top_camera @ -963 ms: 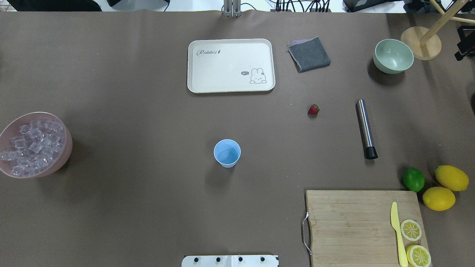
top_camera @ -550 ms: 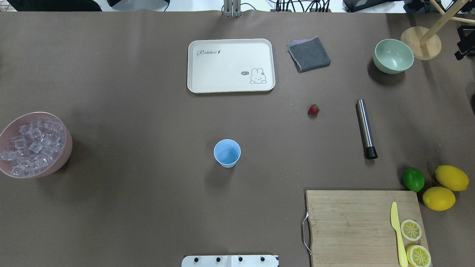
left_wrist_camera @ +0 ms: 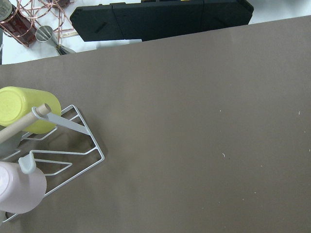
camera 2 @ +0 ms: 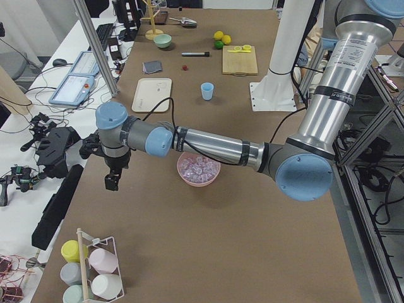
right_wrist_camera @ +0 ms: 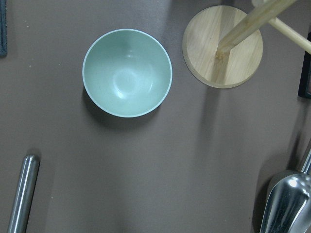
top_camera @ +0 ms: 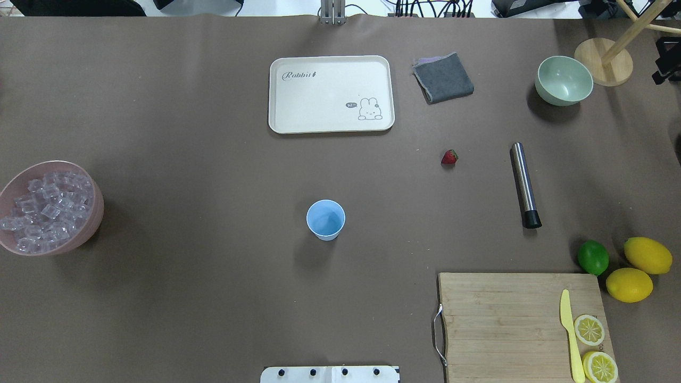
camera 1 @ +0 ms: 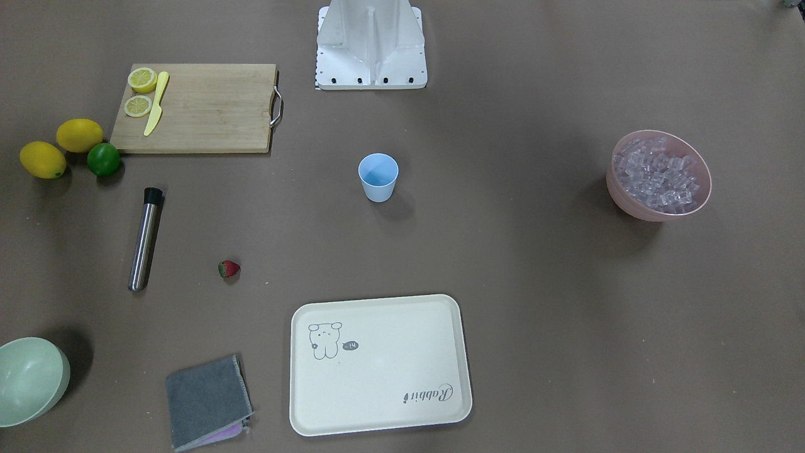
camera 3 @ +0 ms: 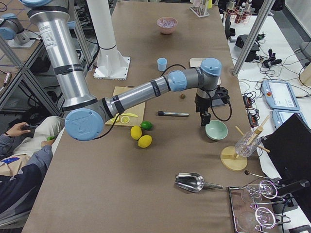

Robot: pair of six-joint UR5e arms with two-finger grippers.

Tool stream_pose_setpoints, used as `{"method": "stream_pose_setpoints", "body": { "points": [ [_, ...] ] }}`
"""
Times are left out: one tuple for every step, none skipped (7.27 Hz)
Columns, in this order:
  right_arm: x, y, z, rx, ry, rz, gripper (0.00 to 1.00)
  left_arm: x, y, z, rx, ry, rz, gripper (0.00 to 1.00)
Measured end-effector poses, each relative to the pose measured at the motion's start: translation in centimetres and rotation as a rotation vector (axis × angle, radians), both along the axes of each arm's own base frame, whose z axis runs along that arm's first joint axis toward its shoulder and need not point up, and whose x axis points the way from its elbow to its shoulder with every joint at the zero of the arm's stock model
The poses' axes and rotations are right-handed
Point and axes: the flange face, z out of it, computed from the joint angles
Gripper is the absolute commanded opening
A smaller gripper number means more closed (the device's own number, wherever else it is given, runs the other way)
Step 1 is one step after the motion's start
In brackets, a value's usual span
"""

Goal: Mash ice and strawberries in cup

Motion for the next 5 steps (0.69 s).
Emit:
{"method": "stream_pose_setpoints", "body": {
  "points": [
    [0.0,0.0,0.0,-0.001,0.000,0.001,1.00,-0.1,0.2,0.0,-0.023,0.008,-0.021,0.98],
    [0.1,0.0,0.0,-0.001,0.000,0.002,1.00,-0.1,0.6,-0.1,-0.031,0.012,-0.032,0.98],
    [0.1,0.1,0.0,0.000,0.000,0.003,1.00,-0.1,1.1,0.0,-0.033,0.015,-0.037,0.98],
    [0.1,0.1,0.0,-0.001,0.000,0.003,1.00,-0.1,1.4,-0.1,-0.029,0.018,-0.037,0.98],
    [0.1,0.1,0.0,-0.001,0.000,0.003,1.00,-0.1,1.5,-0.4,-0.024,0.020,-0.038,0.98]
  ]
}}
